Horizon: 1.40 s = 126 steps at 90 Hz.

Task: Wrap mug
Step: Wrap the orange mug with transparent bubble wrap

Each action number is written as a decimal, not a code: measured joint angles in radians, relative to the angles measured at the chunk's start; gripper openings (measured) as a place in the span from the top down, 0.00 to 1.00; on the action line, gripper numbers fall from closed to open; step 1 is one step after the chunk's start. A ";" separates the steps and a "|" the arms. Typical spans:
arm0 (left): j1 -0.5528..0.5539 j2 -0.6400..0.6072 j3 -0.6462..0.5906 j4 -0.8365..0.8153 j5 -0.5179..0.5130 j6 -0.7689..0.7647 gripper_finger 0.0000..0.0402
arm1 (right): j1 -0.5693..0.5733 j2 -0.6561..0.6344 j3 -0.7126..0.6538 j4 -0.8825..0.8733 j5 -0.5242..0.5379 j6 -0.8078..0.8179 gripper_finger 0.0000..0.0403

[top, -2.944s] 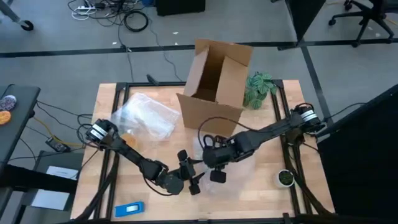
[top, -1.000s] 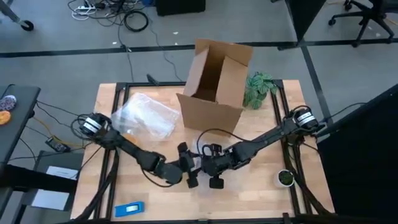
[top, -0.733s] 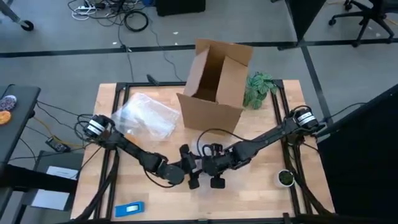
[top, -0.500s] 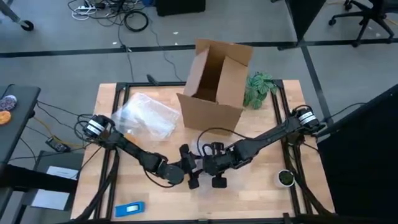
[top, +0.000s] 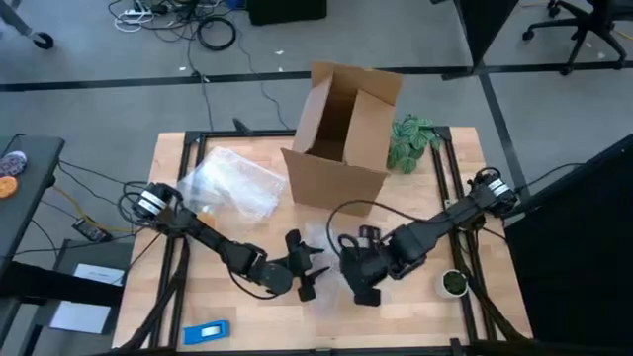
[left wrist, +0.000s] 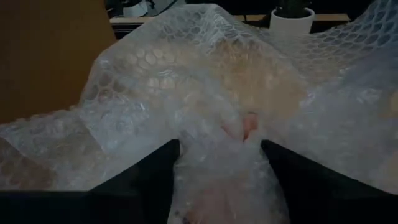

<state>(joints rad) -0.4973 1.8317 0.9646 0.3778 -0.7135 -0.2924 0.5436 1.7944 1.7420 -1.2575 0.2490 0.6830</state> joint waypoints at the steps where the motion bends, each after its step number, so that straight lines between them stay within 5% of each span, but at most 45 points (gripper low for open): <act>1: 0.000 0.000 0.000 0.001 0.000 0.000 0.48 | 0.004 0.000 0.000 -0.018 0.004 0.015 1.00; 27: 0.000 0.002 0.015 0.017 -0.003 0.031 0.48 | 0.090 -0.001 -0.177 -0.136 0.070 0.237 1.00; 45: 0.000 0.002 0.019 0.008 -0.004 0.030 0.48 | 0.080 0.000 -0.327 0.131 0.205 0.184 1.00; 66: 0.006 0.002 0.019 0.003 -0.033 0.026 0.48 | 0.029 0.000 -0.312 0.462 0.293 -0.098 1.00; 87: 0.013 0.002 0.020 -0.010 -0.026 -0.009 0.45 | -0.032 0.002 -0.306 0.687 0.253 -0.315 1.00; 126: -0.007 -0.153 0.016 -0.234 0.038 0.033 0.26 | -0.126 0.001 -0.438 0.862 0.075 -0.309 1.00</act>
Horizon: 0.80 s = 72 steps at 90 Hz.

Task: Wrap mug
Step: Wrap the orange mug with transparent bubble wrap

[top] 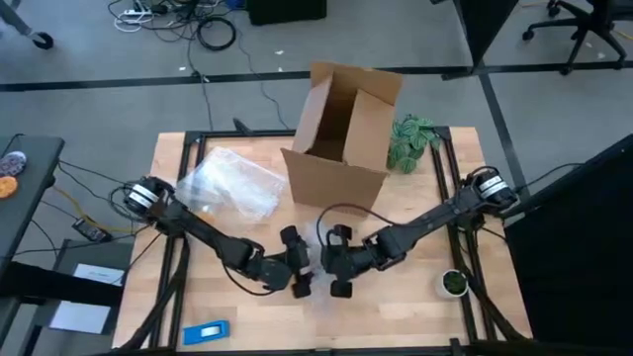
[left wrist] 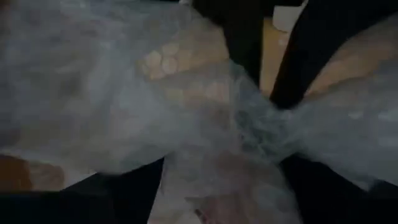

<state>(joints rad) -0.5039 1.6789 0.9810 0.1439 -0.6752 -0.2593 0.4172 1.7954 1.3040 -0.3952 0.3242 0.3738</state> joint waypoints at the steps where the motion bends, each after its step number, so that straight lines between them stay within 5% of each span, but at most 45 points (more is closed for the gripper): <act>1: -0.002 -0.008 0.000 -0.004 0.000 0.002 0.25 | -0.001 0.000 -0.003 0.002 -0.005 0.000 1.00; 29: -0.053 -0.166 0.003 -0.133 -0.025 0.033 0.25 | -0.020 0.001 -0.026 0.009 -0.059 -0.002 1.00; 50: -0.067 -0.138 -0.053 -0.304 -0.001 -0.261 0.25 | -0.020 0.002 -0.026 0.007 -0.082 -0.010 1.00; 72: -0.003 0.048 -0.150 -0.015 0.157 -0.336 0.25 | -0.034 0.002 -0.026 0.011 -0.154 0.015 1.00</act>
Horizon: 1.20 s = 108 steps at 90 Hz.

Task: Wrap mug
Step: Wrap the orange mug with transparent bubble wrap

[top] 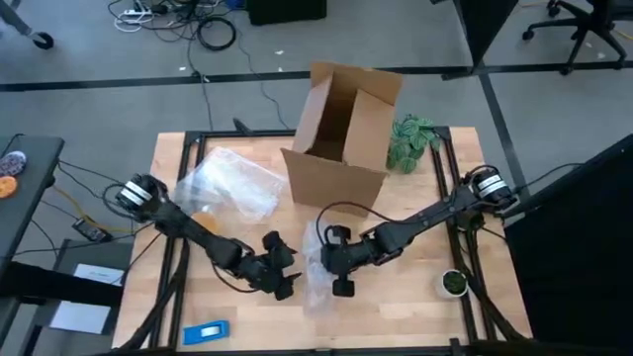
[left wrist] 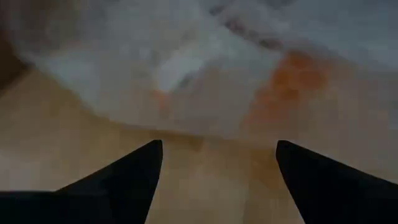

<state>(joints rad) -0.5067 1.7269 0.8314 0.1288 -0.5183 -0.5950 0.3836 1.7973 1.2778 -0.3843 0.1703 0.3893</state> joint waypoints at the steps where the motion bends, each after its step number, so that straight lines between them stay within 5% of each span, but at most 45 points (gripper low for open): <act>1: 0.003 0.011 0.000 0.022 0.005 0.006 0.25 | -0.002 0.000 0.001 -0.001 -0.006 0.004 1.00; 24: 0.056 0.194 0.078 0.265 0.066 0.122 0.25 | -0.016 0.000 0.054 -0.129 -0.118 0.084 1.00; 62: 0.074 0.217 0.095 0.320 0.075 0.118 0.25 | -0.012 -0.001 0.057 -0.247 -0.155 0.272 1.00; 87: 0.084 0.303 0.105 0.609 0.095 0.137 0.25 | -0.003 -0.002 0.058 -0.404 -0.173 0.344 1.00; 108: 0.102 0.320 0.148 0.544 0.060 0.167 0.26 | -0.019 -0.002 0.059 -0.483 -0.156 0.352 1.00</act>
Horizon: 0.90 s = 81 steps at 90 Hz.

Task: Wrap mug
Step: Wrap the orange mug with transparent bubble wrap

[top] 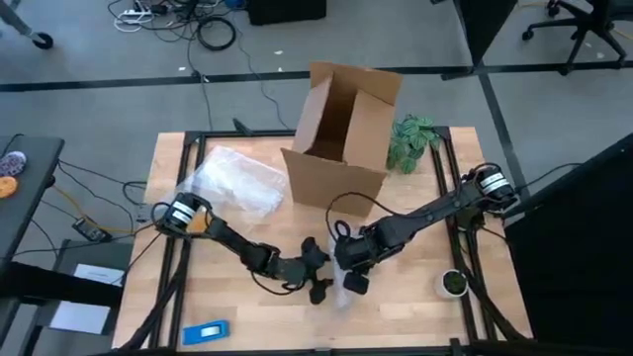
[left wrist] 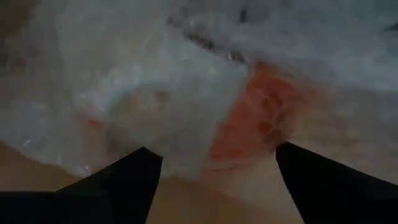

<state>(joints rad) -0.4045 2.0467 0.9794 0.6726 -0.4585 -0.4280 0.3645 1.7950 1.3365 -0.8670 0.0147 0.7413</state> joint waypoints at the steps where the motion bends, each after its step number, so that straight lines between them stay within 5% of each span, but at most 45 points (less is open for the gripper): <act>1: 0.000 -0.003 0.000 -0.008 -0.001 0.006 0.26 | 0.000 0.000 0.000 -0.006 0.003 0.000 1.00; 18: 0.001 -0.054 0.001 -0.051 -0.003 0.063 0.28 | -0.003 0.000 0.000 -0.072 0.091 0.000 1.00; 49: -0.023 -0.260 0.000 -0.390 -0.034 0.062 0.28 | -0.028 0.001 -0.019 -0.029 0.204 -0.010 1.00; 81: -0.135 -0.334 0.000 -0.526 -0.206 0.052 0.28 | -0.034 -0.002 -0.039 -0.032 0.256 -0.080 1.00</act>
<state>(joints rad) -0.5396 1.7123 0.9791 0.1467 -0.6647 -0.3755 0.3308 1.7934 1.2973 -0.8987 0.2711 0.6614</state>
